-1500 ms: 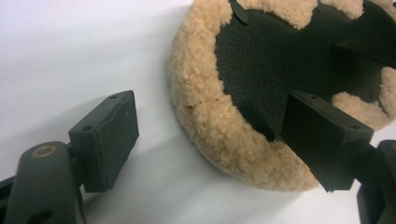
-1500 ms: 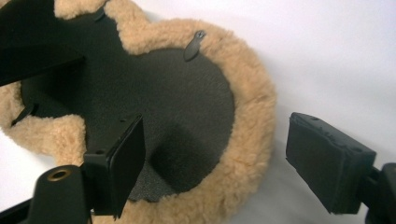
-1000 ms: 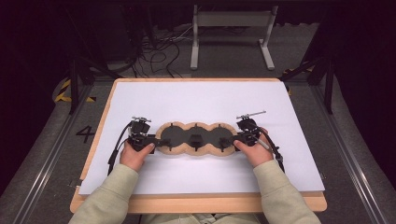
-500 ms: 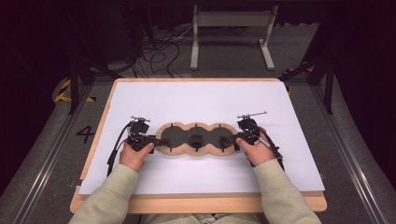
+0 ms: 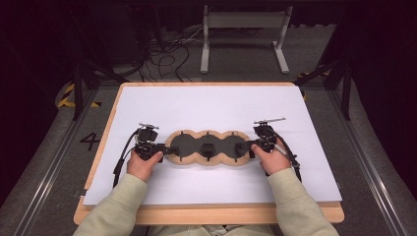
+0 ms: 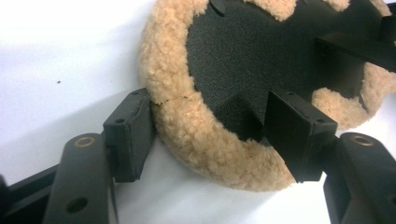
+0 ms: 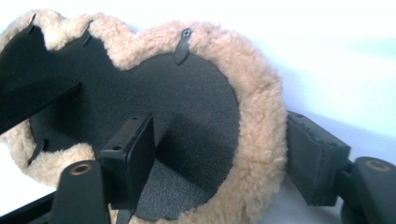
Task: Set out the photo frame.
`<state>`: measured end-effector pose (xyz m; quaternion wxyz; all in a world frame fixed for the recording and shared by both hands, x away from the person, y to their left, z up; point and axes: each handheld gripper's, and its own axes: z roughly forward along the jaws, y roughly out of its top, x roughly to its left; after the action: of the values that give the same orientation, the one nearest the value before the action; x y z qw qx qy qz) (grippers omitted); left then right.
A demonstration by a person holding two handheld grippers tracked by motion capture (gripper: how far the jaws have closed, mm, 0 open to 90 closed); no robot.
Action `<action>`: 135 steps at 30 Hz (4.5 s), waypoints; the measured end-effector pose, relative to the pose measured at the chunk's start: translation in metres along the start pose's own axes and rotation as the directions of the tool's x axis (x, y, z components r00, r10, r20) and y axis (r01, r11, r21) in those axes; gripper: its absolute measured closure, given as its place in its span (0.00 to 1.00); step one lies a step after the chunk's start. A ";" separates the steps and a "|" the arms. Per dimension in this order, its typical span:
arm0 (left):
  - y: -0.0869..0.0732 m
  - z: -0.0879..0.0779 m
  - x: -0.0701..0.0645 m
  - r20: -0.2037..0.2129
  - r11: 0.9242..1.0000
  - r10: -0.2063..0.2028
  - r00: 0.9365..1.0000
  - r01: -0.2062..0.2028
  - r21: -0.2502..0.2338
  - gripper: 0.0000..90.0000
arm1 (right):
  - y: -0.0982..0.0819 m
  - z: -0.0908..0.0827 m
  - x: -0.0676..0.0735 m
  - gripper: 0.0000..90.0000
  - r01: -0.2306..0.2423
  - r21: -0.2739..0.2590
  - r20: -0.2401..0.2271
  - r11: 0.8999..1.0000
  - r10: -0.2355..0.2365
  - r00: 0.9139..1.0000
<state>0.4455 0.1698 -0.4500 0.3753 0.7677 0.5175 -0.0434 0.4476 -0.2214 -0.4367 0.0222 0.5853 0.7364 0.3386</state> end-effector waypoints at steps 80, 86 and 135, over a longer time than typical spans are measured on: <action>-0.079 -0.074 -0.034 0.056 0.954 0.299 0.953 -0.297 -0.038 0.59 | -0.075 -0.097 0.042 0.39 0.473 0.045 -0.183 0.880 -0.458 0.870; -0.080 -0.079 -0.034 0.064 0.943 0.331 0.942 -0.328 -0.047 0.58 | -0.077 -0.098 0.041 0.42 0.492 0.043 -0.170 0.869 -0.479 0.861; -0.066 -0.071 -0.020 -0.018 0.922 0.338 0.941 -0.335 -0.194 1.00 | -0.101 -0.072 0.033 1.00 0.533 0.078 -0.135 0.843 -0.521 0.843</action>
<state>0.3585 0.2108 -0.4249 0.4544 0.8044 0.3770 0.0661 0.3209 -0.2354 -0.4219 0.0413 0.3413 0.8868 0.3087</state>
